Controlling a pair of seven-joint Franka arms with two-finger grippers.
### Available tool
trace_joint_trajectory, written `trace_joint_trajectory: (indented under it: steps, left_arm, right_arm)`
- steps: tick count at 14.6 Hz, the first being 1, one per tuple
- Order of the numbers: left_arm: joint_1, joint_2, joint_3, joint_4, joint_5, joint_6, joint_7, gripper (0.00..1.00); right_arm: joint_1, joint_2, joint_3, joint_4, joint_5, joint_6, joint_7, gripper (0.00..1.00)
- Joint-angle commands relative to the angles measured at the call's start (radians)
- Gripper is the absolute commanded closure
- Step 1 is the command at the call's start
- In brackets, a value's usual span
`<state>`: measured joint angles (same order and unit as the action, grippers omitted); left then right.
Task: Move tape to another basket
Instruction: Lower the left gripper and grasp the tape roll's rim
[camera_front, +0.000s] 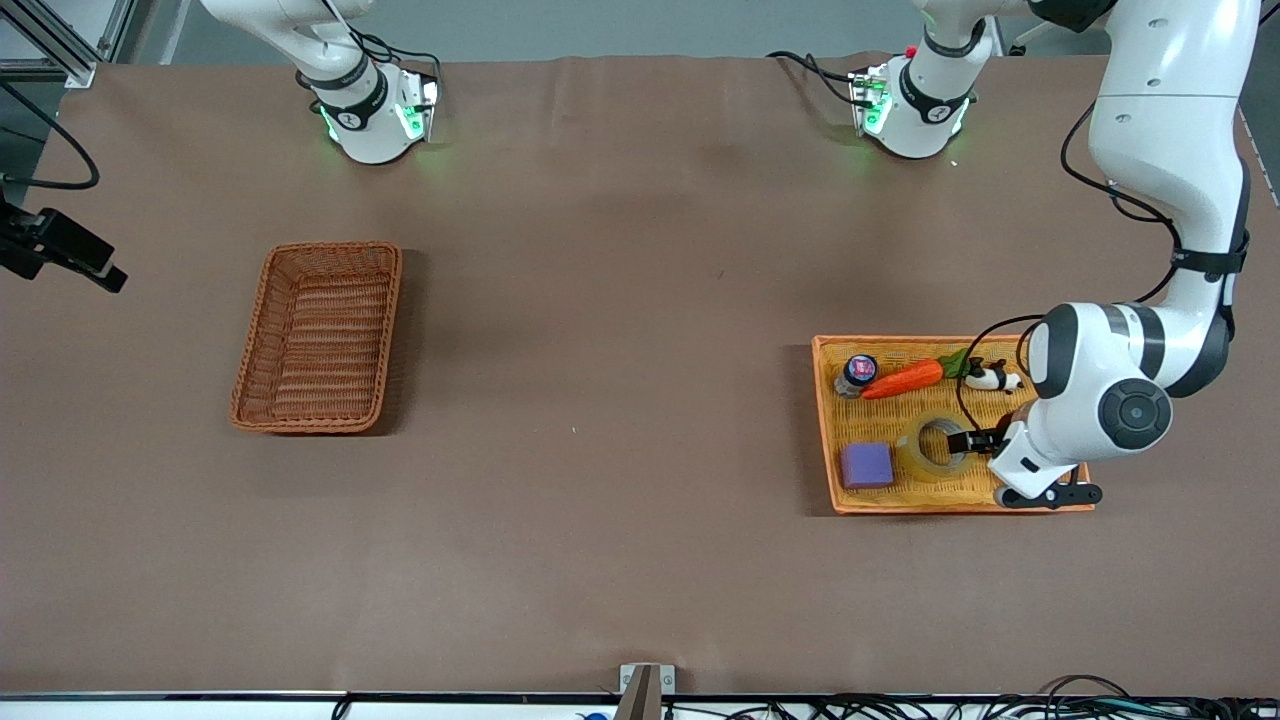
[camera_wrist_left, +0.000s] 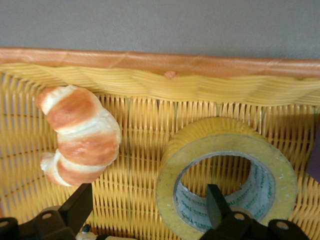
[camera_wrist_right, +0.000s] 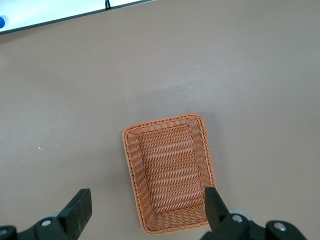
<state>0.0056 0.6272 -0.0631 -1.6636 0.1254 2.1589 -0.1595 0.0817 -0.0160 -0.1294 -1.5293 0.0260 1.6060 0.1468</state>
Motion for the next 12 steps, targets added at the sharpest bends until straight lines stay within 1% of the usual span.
trace_joint_trajectory:
  steps: [1, 2, 3, 4, 5, 7, 12]
  left_arm:
    - [-0.003, 0.034, -0.003, -0.001, 0.023, 0.002, 0.004, 0.02]
    - [-0.006, 0.038, -0.003, -0.002, 0.025, 0.006, 0.008, 0.07]
    - [-0.012, 0.040, -0.003, 0.001, 0.025, 0.009, 0.008, 0.14]
    - [-0.013, 0.052, -0.003, 0.005, 0.028, 0.010, 0.009, 0.19]
    - [-0.010, 0.055, -0.004, 0.005, 0.028, 0.012, 0.009, 0.31]
    - [0.003, 0.046, -0.007, 0.004, 0.025, 0.015, 0.015, 0.98]
    - [0.005, 0.033, -0.009, 0.007, 0.023, 0.009, 0.046, 1.00]
  right_arm:
    - [-0.014, -0.013, 0.010, -0.005, -0.005, -0.008, -0.006, 0.00]
    - [-0.014, -0.013, 0.010, -0.005, -0.005, -0.008, -0.006, 0.00]
    - [-0.014, -0.013, 0.010, -0.005, -0.005, -0.008, -0.004, 0.00]
    - [-0.014, -0.013, 0.010, -0.005, -0.005, -0.008, -0.004, 0.00]
    - [-0.014, -0.013, 0.010, -0.005, -0.005, -0.008, -0.004, 0.00]
    - [-0.014, -0.013, 0.010, -0.005, -0.005, -0.008, -0.004, 0.00]
    - [-0.016, -0.013, 0.010, -0.003, -0.005, -0.006, -0.004, 0.00]
